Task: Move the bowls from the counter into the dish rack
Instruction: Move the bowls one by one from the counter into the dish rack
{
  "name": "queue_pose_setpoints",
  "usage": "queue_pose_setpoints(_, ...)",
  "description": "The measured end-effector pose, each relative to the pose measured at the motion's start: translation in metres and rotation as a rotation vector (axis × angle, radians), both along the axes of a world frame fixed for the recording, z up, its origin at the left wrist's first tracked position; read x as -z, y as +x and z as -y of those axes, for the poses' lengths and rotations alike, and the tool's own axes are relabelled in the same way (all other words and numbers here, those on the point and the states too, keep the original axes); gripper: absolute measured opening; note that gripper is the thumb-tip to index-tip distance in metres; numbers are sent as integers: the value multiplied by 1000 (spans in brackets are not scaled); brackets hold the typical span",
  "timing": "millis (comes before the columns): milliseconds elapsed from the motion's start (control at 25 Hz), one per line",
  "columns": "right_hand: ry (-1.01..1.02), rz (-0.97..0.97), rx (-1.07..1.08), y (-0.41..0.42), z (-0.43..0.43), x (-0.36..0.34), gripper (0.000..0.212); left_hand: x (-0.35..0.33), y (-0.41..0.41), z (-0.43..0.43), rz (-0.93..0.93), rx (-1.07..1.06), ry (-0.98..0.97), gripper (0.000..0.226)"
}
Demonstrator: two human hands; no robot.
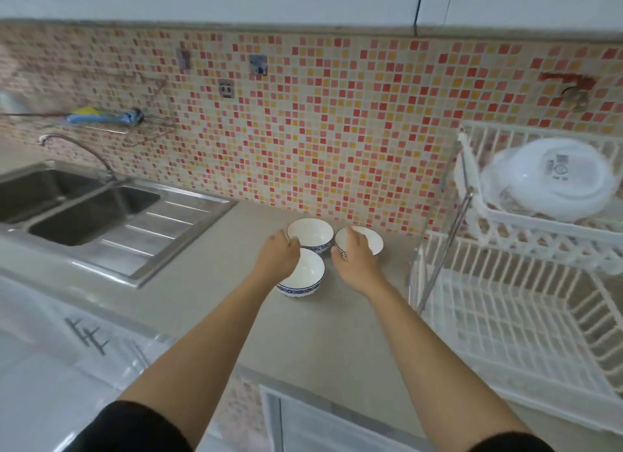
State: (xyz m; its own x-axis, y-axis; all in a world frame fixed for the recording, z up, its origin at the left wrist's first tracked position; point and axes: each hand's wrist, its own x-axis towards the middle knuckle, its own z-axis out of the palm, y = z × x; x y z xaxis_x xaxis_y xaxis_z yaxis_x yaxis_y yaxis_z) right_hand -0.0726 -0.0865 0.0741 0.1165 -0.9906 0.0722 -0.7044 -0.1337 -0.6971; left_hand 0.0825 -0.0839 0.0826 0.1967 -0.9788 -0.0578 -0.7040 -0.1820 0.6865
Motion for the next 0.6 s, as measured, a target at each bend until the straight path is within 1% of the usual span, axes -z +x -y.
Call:
queue_pose_setpoints(160,117,-42,32,13,32,63,64,63,12,14,34,-11,122,37)
queue_pose_setpoints(320,267,-85,74,24,73,108,64,108,24,53,4,-89,216,47)
queue_pose_setpoints(440,379,-11,104,31,102,136,70,127,29,82,29,-110,280,58)
queue_pose_setpoints(520,421,17,123,33,119,153,71,137,31,99,43,-131,315,60)
queue_pose_setpoints(600,496,27,141,33,132,168,66,147,33,112,58,-163,349,62)
